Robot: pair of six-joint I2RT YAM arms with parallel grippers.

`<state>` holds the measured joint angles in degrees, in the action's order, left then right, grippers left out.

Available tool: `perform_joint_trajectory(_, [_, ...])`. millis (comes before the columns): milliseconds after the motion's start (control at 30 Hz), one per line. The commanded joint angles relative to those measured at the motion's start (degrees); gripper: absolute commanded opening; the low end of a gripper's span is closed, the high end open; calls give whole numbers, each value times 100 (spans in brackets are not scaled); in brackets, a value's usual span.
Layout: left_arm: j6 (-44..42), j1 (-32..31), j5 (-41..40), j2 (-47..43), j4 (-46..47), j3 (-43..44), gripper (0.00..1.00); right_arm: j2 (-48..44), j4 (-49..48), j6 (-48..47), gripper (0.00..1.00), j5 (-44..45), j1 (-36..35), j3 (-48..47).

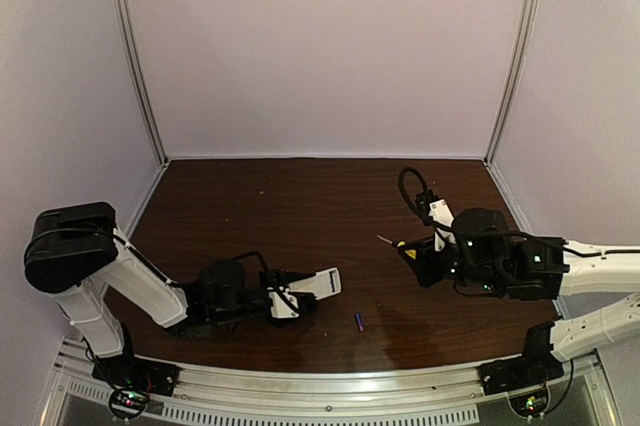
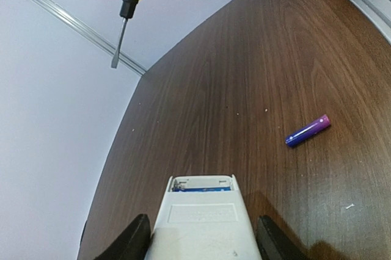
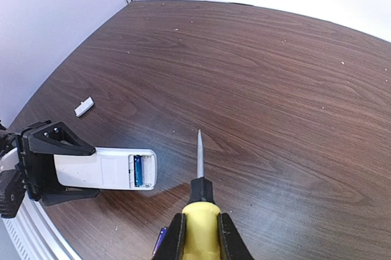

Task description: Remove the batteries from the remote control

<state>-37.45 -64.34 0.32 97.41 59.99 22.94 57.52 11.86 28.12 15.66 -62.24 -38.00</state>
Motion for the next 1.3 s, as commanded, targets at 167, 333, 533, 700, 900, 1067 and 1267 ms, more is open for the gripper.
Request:
perform_joint_trajectory(167, [211,226,228,257,1091,-162,0,-52,-644,-589,0,-724,341,268])
perform_joint_trajectory(333, [215,230,-144,594,2528,-574,0,-20,-917,-651,0,-869,450,441])
perform_joint_trajectory(533, [245,242,-312,692,2508,-530,0,158,-1104,-604,0,-997,511,504])
perform_joint_trajectory(700, [635,411,150,183,1197,-276,0,144,-1163,-566,0,-1118,521,506])
perform_joint_trajectory(900, [1001,638,987,-476,-79,-68,0,57,-1167,-532,0,-1413,544,527])
perform_joint_trajectory(1067, [1059,725,1334,-583,-1045,305,0,-107,-1168,-426,0,-1551,546,564])
perform_joint_trajectory(1267, [1182,751,1080,-447,-1717,751,0,-258,-1369,-302,0,-1799,546,714])
